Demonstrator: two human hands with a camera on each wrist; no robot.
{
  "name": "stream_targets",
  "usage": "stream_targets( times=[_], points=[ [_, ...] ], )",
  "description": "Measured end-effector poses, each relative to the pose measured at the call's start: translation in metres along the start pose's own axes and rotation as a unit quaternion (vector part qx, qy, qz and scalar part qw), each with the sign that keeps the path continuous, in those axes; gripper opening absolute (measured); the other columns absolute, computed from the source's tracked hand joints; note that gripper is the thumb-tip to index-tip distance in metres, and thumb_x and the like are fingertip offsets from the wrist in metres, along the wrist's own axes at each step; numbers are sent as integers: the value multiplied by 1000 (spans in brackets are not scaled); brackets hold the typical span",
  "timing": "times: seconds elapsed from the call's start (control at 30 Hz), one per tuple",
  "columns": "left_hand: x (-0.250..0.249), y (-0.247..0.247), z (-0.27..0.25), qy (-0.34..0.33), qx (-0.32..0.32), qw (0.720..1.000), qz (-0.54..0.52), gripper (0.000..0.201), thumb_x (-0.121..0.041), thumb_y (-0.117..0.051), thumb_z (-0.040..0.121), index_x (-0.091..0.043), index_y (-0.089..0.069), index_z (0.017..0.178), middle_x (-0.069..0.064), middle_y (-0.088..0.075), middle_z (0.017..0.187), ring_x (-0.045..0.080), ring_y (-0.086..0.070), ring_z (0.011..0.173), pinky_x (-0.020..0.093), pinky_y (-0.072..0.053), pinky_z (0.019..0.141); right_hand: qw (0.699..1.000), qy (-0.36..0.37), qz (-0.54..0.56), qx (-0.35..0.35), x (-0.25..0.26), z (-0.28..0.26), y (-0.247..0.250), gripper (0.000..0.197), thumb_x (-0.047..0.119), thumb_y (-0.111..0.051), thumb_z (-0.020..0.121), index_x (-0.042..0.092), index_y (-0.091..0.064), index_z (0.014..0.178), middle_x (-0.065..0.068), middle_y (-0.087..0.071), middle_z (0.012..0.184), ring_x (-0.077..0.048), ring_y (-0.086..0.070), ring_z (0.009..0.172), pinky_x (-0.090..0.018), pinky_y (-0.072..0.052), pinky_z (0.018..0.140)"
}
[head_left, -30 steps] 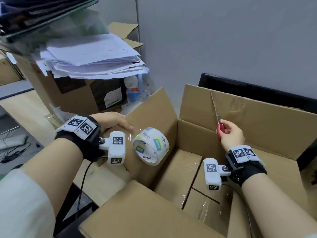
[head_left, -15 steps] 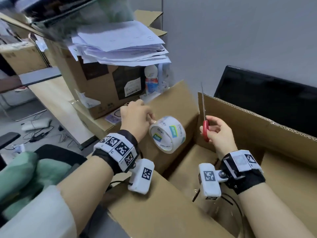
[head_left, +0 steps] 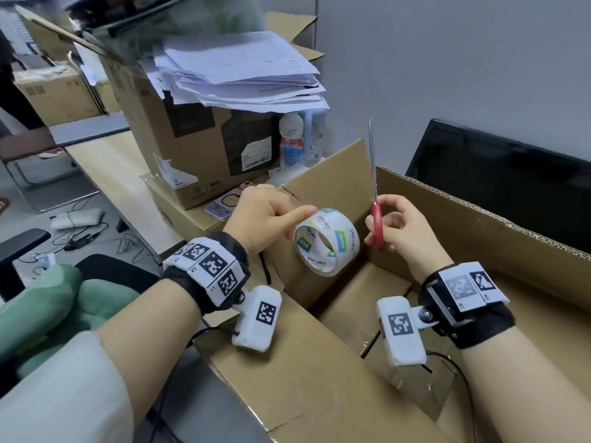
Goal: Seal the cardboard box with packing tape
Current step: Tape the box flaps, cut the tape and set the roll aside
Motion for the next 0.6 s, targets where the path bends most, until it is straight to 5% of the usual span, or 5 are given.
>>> stream_targets(
  times=[0.1,0.2,0.27,0.47,0.6],
  points=[
    [5,5,-7,51,-17,992,-117,46,-37,-58,86,-11,-65,49,-1,-61,49,3,-53,47,15,-43,64,999,6,-36,27,0,2,-9,26,9,-66,84,28,-53,96,-17,-51,75,-18,-62,66,-13,-46,47],
    [9,-4,-12,227,64,953,-189,48,-42,-49,92,-2,-63,68,14,-57,54,12,-51,37,20,-46,46,998,11,-55,35,-3,4,-12,30,11,-68,81,34,-53,93,-17,-50,78,-32,-60,78,-28,-54,62],
    [7,-14,-17,330,100,918,-197,45,-49,-38,94,-6,-48,90,17,-62,65,23,-60,45,26,-50,46,997,14,-62,50,-6,6,-14,31,10,-68,81,34,-52,92,-13,-48,75,-32,-60,77,-30,-54,62],
    [-11,-45,-22,456,63,839,-289,42,-57,-35,92,-21,-21,110,25,-64,94,32,-63,67,38,-56,60,989,37,-118,76,-14,8,-12,35,13,-73,77,35,-52,93,-6,-48,73,-26,-56,70,-20,-51,56],
    [-19,-56,-19,459,-33,785,-415,29,-33,-50,93,-24,-22,97,20,-54,103,27,-61,69,27,-54,47,980,32,-176,87,-17,9,-3,31,25,-73,76,36,-55,98,7,-48,74,2,-49,60,-9,-41,63]
  ],
)
Point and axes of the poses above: each hand's wrist, its own z-axis towards the middle knuckle, its own y-axis out of the back of the hand, x = y × z, the point moved 3 cm from there along z, towards the middle knuckle
